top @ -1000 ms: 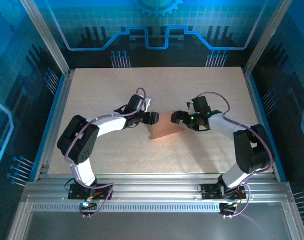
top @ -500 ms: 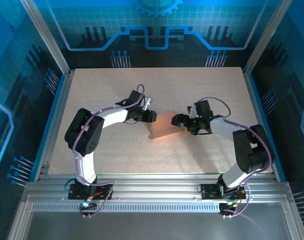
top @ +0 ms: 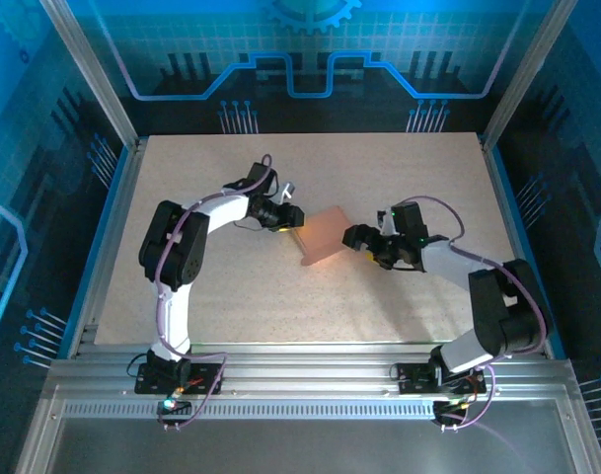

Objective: Fold the paper box

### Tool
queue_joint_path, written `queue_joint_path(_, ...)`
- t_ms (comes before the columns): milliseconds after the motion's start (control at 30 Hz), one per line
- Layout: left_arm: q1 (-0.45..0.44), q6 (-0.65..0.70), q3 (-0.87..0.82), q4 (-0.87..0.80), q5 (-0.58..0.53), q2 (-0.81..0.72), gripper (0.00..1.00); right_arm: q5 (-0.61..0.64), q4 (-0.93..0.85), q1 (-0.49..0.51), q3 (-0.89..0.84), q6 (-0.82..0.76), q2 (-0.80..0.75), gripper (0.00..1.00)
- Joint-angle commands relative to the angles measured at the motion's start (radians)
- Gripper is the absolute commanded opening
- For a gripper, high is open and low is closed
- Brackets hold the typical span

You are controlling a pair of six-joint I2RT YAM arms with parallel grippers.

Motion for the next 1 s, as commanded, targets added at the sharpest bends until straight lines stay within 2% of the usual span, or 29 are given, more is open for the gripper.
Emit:
queue_joint_path(0,0.025,-0.037,0.012,-0.098,0.022,0.055,0.41,0.039,0.114,0.023,-0.048,0.118,-0.029,0.99)
queue_joint_path(133,0.036,-0.034,0.042,-0.12,0.05,0.083,0.39,0.041,0.222,0.06,-0.049,0.203,0.021,1.0)
queue_joint_path(300,0.063,-0.055,0.049,-0.112,0.103,0.106,0.36,-0.016,0.373,0.085,0.004,0.301,0.163,1.0)
queue_joint_path(567,0.091,-0.046,0.064,-0.11,0.177,0.145,0.35,-0.025,0.424,0.102,0.085,0.338,0.284,1.0)
queue_joint_path(867,0.116,-0.034,0.062,-0.116,0.184,0.15,0.32,-0.041,0.451,0.108,0.126,0.367,0.348,1.0)
queue_joint_path(967,0.114,-0.03,0.063,-0.115,0.184,0.149,0.33,-0.049,0.446,0.111,0.155,0.353,0.369,0.95)
